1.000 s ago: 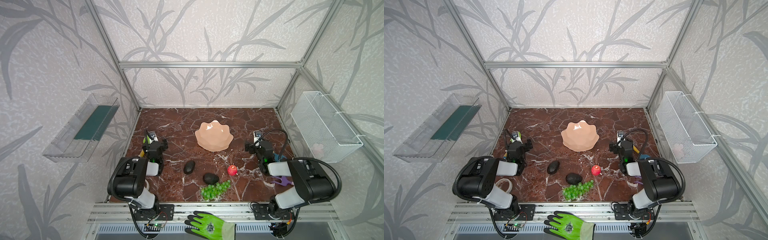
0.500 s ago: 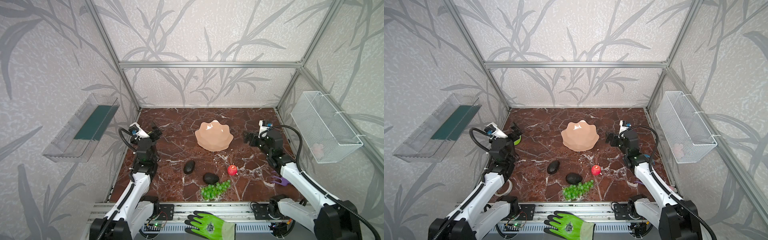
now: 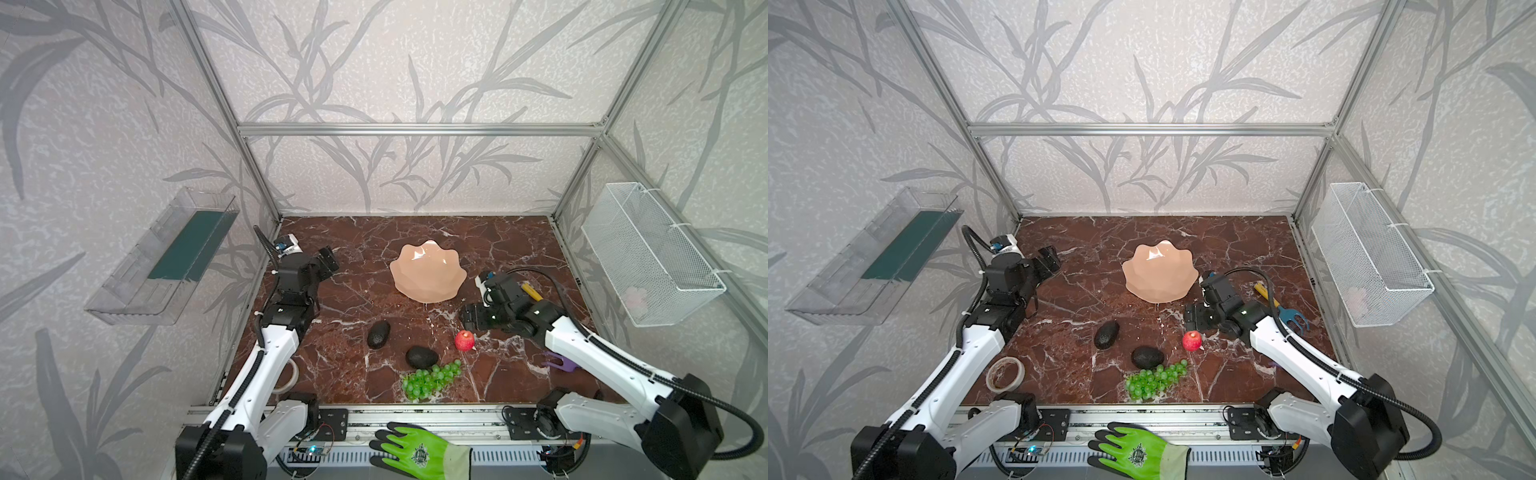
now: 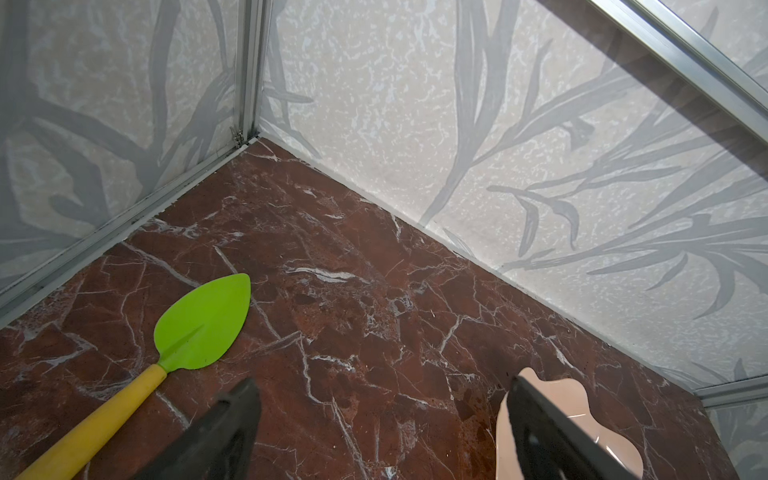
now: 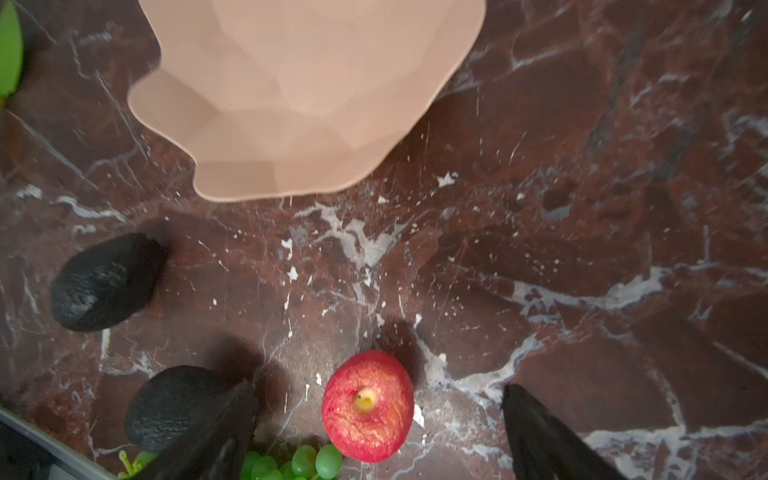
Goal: Place and organize the fake fruits in the fruit bowl
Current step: 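Reach the right gripper down to the red apple and grasp it, then carry the apple with the right gripper into the pink bowl and release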
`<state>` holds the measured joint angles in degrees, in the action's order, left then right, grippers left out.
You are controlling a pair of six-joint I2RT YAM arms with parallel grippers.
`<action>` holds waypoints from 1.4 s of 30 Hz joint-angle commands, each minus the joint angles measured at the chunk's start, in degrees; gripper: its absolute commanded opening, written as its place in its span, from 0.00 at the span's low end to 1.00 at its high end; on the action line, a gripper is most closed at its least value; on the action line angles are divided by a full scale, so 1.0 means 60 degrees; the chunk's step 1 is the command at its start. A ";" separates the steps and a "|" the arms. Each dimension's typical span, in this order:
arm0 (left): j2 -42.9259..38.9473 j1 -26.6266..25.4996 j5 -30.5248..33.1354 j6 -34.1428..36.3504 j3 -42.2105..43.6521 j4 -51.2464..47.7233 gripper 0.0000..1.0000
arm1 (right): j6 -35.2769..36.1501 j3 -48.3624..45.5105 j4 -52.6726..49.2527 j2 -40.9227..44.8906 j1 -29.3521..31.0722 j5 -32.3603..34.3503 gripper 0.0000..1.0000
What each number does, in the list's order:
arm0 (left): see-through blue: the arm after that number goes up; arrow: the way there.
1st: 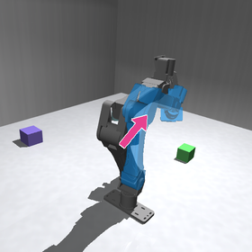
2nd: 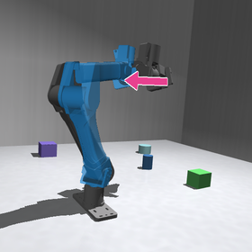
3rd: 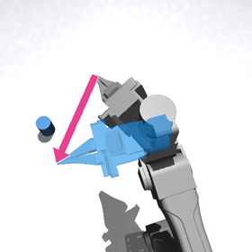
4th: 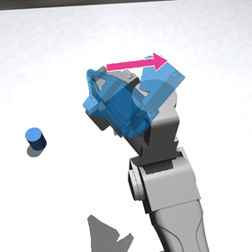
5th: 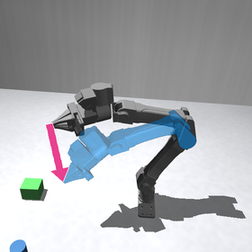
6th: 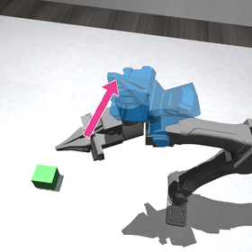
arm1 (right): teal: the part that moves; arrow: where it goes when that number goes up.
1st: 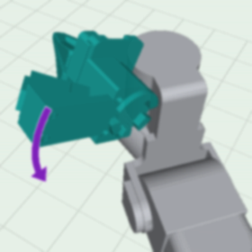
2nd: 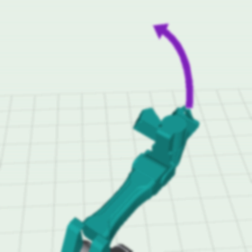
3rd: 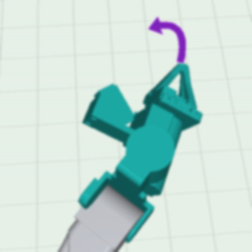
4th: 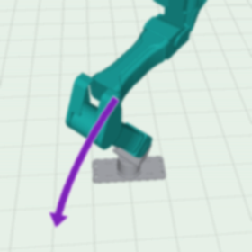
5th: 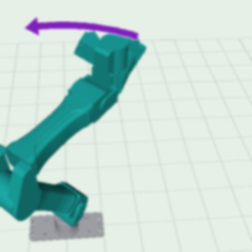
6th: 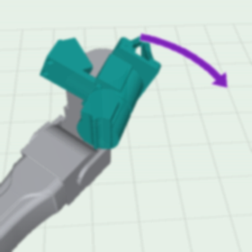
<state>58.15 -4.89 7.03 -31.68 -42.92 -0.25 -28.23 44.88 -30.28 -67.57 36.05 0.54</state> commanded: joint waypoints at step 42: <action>-0.0020 0.0015 0.0486 -0.0369 0.0280 -0.0476 0.94 | 0.1389 0.3903 0.0920 -0.3207 0.1040 0.2585 0.48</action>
<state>58.72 -4.89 8.91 -32.14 -41.76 -1.98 -26.28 64.88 -26.76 -82.24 42.94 14.55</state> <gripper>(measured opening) 0.937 0.524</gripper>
